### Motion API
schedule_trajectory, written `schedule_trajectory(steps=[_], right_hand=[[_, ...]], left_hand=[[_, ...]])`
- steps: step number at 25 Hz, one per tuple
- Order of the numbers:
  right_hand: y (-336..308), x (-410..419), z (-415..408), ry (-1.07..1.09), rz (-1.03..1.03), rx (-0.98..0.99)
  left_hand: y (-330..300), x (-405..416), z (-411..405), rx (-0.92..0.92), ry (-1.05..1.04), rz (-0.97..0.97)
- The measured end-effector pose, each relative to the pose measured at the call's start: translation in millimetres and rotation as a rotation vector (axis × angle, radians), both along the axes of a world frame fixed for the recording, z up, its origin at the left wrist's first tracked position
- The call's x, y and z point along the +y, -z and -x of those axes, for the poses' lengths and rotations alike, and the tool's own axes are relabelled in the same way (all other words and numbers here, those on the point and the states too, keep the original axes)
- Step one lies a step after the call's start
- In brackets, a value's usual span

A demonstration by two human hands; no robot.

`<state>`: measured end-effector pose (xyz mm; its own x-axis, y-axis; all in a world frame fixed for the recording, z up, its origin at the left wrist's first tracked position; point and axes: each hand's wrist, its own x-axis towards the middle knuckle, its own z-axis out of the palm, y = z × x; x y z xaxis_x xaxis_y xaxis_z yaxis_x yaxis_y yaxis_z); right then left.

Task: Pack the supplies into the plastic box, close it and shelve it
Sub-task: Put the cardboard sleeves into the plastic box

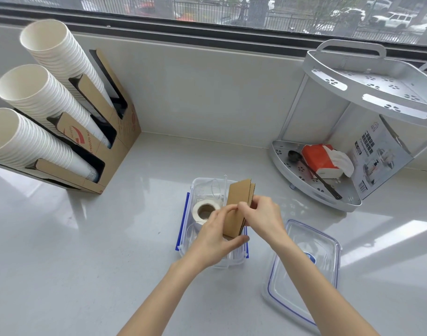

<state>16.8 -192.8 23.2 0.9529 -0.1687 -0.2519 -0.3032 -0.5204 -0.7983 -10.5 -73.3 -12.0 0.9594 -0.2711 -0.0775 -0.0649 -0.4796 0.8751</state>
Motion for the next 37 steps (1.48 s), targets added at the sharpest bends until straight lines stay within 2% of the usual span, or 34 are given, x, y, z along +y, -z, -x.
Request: schedule_trajectory(steps=[4,10,16,20,24,28,37], right_hand=[[6.0,1.1,2.4,-0.097,0.079,-0.013],[5.7,-8.3,-3.7,-0.117,0.153,-0.036],[2.7,-24.1,-5.2,-0.080,0.218,-0.087],[11.7,-26.0,-2.6,-0.081,0.266,-0.066],[17.8,-26.3,-2.1,-0.104,0.300,-0.077],[20.7,-19.6,0.0,-0.147,0.306,-0.091],[32.8,1.0,2.4,-0.257,0.428,-0.077]], left_hand=[[4.7,-0.4,1.4,0.030,-0.025,0.035],[10.1,2.6,-0.4,0.072,0.035,0.067],[18.2,9.0,-11.6,-0.003,0.041,-0.177],[25.3,-1.0,-17.5,-0.062,0.159,-0.509],[31.0,-6.3,-21.4,-0.070,0.211,-0.635],[32.4,-2.7,-21.9,-0.064,0.189,-0.690],[34.1,2.6,-17.8,-0.100,0.121,-0.666]])
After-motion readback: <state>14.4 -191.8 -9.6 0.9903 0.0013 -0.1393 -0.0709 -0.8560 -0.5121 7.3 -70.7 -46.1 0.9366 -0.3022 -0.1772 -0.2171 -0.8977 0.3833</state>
